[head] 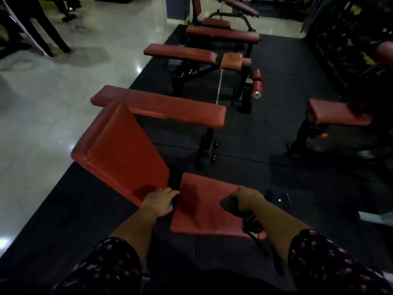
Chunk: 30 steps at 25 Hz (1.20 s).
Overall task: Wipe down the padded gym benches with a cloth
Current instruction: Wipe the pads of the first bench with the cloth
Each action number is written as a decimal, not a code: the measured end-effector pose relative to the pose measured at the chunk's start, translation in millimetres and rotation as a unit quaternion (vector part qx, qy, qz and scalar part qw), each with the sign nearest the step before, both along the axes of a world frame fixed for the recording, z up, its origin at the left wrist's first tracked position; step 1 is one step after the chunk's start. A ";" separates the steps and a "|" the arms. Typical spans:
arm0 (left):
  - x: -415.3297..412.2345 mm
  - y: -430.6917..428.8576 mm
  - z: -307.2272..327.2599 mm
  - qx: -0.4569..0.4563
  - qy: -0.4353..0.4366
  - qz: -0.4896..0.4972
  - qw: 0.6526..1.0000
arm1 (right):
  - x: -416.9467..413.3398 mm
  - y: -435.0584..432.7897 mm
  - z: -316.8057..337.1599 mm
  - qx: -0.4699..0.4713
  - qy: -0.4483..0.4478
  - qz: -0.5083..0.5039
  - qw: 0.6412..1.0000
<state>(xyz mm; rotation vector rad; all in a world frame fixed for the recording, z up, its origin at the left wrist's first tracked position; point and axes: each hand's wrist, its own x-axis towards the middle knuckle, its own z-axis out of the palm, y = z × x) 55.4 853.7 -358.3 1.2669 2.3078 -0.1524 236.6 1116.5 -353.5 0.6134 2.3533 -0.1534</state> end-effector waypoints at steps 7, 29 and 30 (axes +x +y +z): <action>100.2 42.3 -21.1 -0.004 -0.047 0.078 0.996 | 62.9 10.7 -39.0 -0.126 0.057 -0.012 0.990; -4.8 -30.8 -82.6 0.026 -0.038 0.017 0.999 | 22.0 -128.3 -87.1 -0.118 0.008 -0.109 0.987; -10.5 -33.6 -85.8 0.024 -0.031 0.015 0.999 | 20.1 -137.4 -91.9 -0.122 0.010 -0.117 0.986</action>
